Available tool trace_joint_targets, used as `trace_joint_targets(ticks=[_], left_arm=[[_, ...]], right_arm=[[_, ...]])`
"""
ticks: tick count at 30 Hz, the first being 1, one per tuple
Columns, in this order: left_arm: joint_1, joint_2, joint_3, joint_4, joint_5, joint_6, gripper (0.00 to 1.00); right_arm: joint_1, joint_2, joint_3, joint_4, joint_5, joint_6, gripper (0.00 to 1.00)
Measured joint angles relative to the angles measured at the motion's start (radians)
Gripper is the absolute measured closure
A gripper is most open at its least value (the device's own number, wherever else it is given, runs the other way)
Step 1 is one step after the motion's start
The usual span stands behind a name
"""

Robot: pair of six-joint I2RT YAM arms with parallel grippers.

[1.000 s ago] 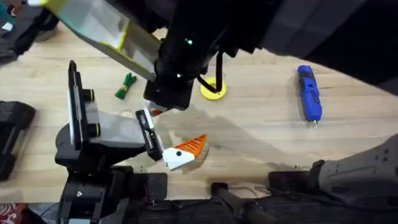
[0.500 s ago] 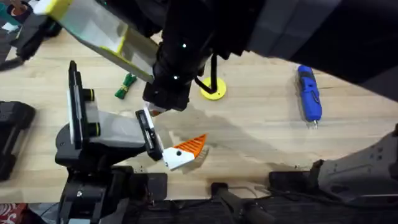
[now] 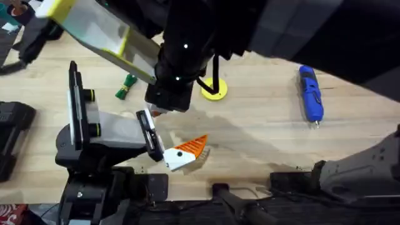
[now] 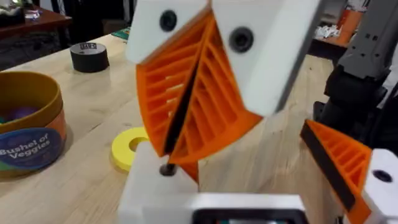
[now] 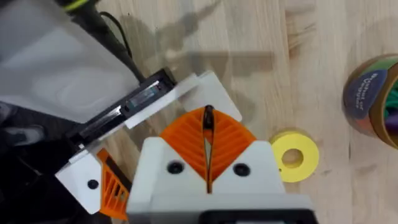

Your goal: Pick up the gripper from the table and insert it into the empty holder that is missing its gripper. Then pick up a screw, insert it into the mounting hole, and use the screwdriver to tighten it. Finally, clean up the table by picking up the vegetable and placing it into the bucket.

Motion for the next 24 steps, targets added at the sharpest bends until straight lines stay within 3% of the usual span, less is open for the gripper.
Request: trace_joint_targets(ticks=[24], left_arm=[[0.0,0.0,0.0,0.0,0.0,0.0,0.015]], right_arm=[[0.0,0.006,0.0,0.023,-0.003,-0.007,0.996]])
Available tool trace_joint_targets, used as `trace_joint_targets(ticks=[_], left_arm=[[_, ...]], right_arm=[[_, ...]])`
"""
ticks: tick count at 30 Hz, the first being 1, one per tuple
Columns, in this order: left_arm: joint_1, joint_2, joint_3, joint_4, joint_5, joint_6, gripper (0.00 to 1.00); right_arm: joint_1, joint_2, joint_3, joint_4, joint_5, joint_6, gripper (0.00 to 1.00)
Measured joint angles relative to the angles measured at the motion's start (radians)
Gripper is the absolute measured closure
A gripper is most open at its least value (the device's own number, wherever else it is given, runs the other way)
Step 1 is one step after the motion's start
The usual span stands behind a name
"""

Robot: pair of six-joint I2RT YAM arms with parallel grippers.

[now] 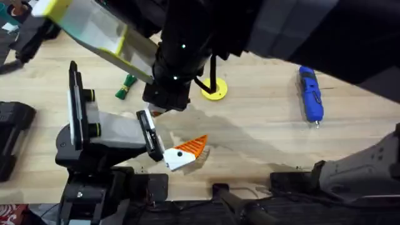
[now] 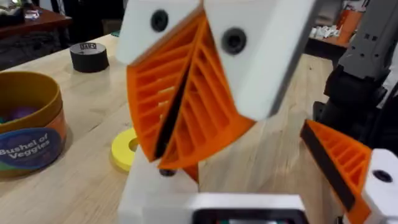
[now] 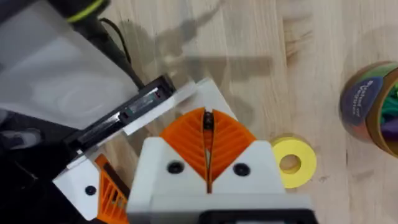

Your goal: Pick up the gripper from the table and insert it into the empty holder that is missing its gripper. Then pick up a screw, insert it into the mounting hole, and use the screwdriver to tighten it. Finally, clean up the table by picking up the vegetable and placing it into the bucket.

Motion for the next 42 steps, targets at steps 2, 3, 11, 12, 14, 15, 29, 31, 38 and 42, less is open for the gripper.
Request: trace_joint_targets(ticks=[2,3,11,12,14,15,29,31,38,42], left_arm=[[0.0,0.0,0.0,0.0,0.0,-0.001,0.015],[0.0,0.0,0.0,0.0,0.0,-0.003,0.015],[0.0,0.0,0.0,0.0,0.0,-0.008,0.015],[0.0,0.0,0.0,0.0,0.0,-0.008,0.016],[0.0,0.0,0.0,-0.001,0.0,-0.008,0.015],[0.0,0.0,0.0,-0.001,0.0,-0.008,0.016],[0.0,0.0,0.0,-0.001,0.0,-0.008,0.015],[0.0,0.0,0.0,-0.001,0.001,-0.009,0.016],[-0.002,0.0,0.0,-0.002,0.008,-0.011,0.014],[-0.002,0.0,0.0,-0.002,0.008,-0.011,0.015]], right_arm=[[0.0,0.004,0.001,0.003,0.0,0.0,0.996],[0.0,0.007,0.002,0.004,-0.001,0.0,0.996],[0.0,0.022,0.007,0.01,-0.004,0.0,0.996],[0.0,0.023,0.007,0.006,-0.003,0.0,0.996],[0.0,0.024,0.007,0.008,-0.004,0.0,0.996],[0.0,0.024,0.007,0.007,-0.004,0.0,0.996],[0.0,0.024,0.007,0.006,-0.004,0.0,0.996],[0.0,0.024,0.007,0.003,-0.004,0.0,0.996],[0.0,0.024,0.008,-0.012,-0.004,0.0,0.996],[0.0,0.024,0.008,-0.013,-0.004,0.0,0.996]])
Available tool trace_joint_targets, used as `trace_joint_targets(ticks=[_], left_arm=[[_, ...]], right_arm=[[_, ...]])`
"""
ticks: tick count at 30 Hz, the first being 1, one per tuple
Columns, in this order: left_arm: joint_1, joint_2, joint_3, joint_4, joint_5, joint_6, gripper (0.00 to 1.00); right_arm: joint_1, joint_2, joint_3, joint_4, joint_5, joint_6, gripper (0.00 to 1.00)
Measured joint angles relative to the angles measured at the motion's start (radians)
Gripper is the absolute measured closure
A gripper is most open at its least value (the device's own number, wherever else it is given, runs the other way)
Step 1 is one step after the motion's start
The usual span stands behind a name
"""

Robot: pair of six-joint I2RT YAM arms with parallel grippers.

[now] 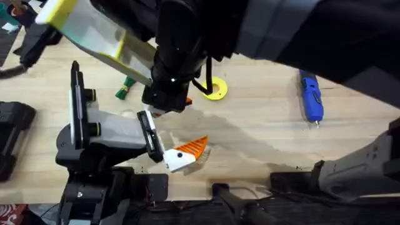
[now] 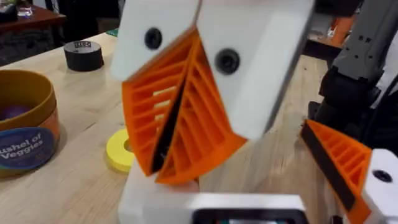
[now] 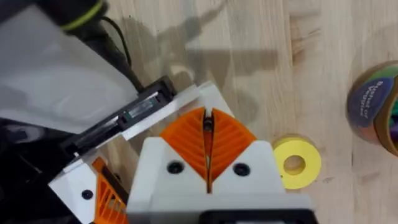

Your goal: Pick up the gripper from the table and insert it into the empty holder that is missing its gripper. Then pick up a screw, insert it into the mounting hole, and use the screwdriver to tighten it. Finally, clean up the table by picking up the vegetable and placing it into the bucket.

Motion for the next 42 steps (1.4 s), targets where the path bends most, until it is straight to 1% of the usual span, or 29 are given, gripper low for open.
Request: trace_joint_targets(ticks=[34,42], left_arm=[[-0.008,0.0,0.0,-0.006,0.044,0.0,0.016],[-0.01,0.0,0.0,-0.006,0.044,0.0,0.015]], right_arm=[[-0.016,0.0,0.009,-0.067,-0.034,-0.042,0.996],[-0.016,0.0,0.01,-0.071,-0.035,-0.05,0.996]])
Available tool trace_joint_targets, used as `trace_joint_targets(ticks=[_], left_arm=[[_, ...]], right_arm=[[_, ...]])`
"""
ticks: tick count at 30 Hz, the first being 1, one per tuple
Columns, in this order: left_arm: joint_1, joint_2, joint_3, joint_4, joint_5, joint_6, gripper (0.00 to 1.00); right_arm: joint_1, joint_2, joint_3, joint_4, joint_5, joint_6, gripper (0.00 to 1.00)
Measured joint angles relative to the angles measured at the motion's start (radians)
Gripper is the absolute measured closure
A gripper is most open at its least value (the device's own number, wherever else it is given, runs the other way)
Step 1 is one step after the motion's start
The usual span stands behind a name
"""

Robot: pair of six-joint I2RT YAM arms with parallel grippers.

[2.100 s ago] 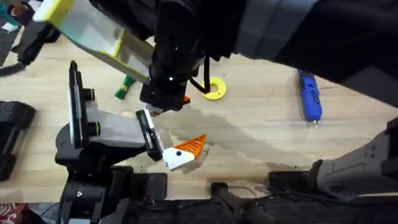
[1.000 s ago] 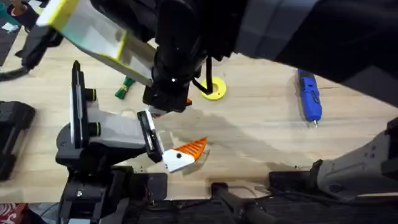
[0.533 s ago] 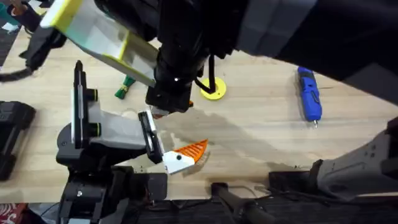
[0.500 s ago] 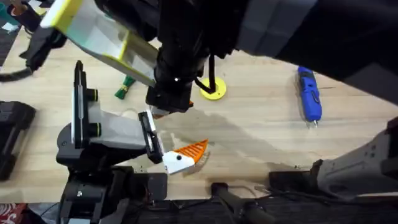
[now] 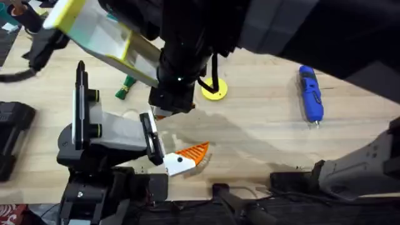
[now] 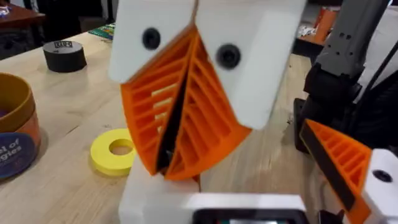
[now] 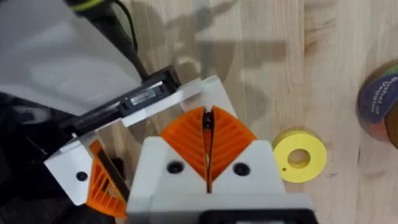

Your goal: Pick up the gripper from the table and insert it into the empty holder that is missing its gripper. Then pick up a screw, insert it into the mounting hole, and use the screwdriver to tighten it. Finally, clean up the table by picking up the vegetable and placing it into the bucket.

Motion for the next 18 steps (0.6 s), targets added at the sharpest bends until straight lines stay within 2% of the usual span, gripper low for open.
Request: trace_joint_targets(ticks=[3,4,8,9,18], left_arm=[[0.0,0.0,0.0,0.0,0.0,0.0,0.015],[0.0,0.0,0.0,0.0,-0.003,0.0,0.015],[0.001,0.0,0.0,0.002,-0.01,-0.003,0.016],[0.002,0.0,0.0,0.003,-0.02,0.001,0.015],[0.002,0.0,0.0,0.003,-0.024,0.005,0.016]], right_arm=[[0.0,0.0,0.0,0.0,0.001,-0.002,0.984],[-0.001,0.0,0.0,-0.003,-0.005,-0.001,0.859],[-0.007,0.0,0.001,-0.018,0.009,-0.006,0.255],[-0.018,0.002,0.0,-0.02,0.021,-0.008,0.013],[-0.057,-0.004,0.0,-0.019,0.025,-0.008,0.004]])
